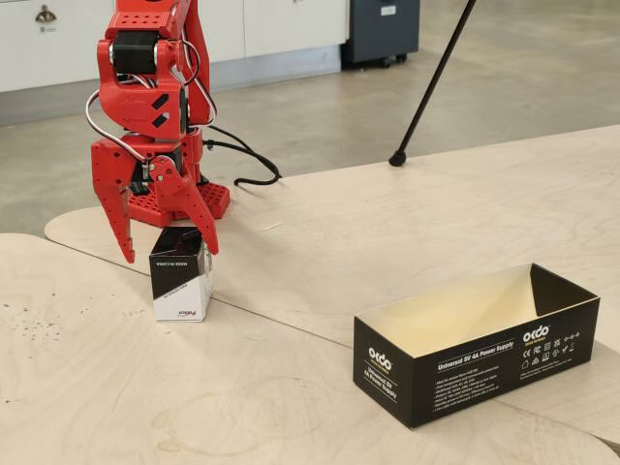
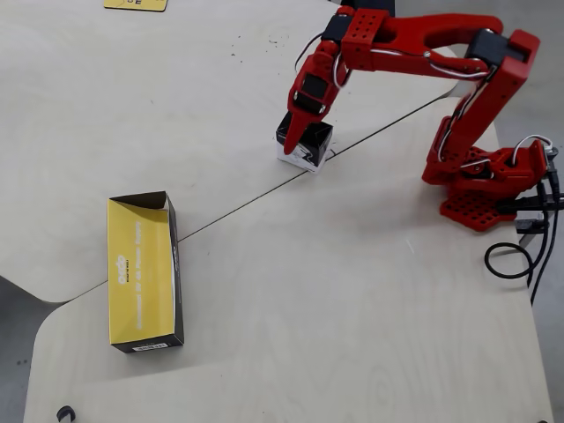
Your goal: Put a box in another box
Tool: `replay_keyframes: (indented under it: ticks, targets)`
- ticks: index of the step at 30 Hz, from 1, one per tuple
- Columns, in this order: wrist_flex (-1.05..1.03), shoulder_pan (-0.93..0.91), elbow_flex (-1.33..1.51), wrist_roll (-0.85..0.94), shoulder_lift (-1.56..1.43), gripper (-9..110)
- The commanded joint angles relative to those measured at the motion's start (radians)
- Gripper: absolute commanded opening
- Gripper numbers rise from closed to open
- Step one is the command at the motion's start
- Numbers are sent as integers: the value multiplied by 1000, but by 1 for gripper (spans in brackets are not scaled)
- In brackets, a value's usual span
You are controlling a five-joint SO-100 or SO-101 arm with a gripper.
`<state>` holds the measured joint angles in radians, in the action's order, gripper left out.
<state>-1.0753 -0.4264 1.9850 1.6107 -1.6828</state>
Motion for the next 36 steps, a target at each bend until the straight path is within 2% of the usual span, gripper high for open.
replay_keyframes:
  ticks: [1,6,12,19,27,36]
  targets:
    - [64,12,32,-3,-28,41]
    - [77,20,69,-3,-28,36]
    - [57,20,66,11,-37,22]
    - [66,14,-40,-92,-86,17]
    - [66,57,-238,-351,-143,16]
    - [41,229,-494,-822,-121,15]
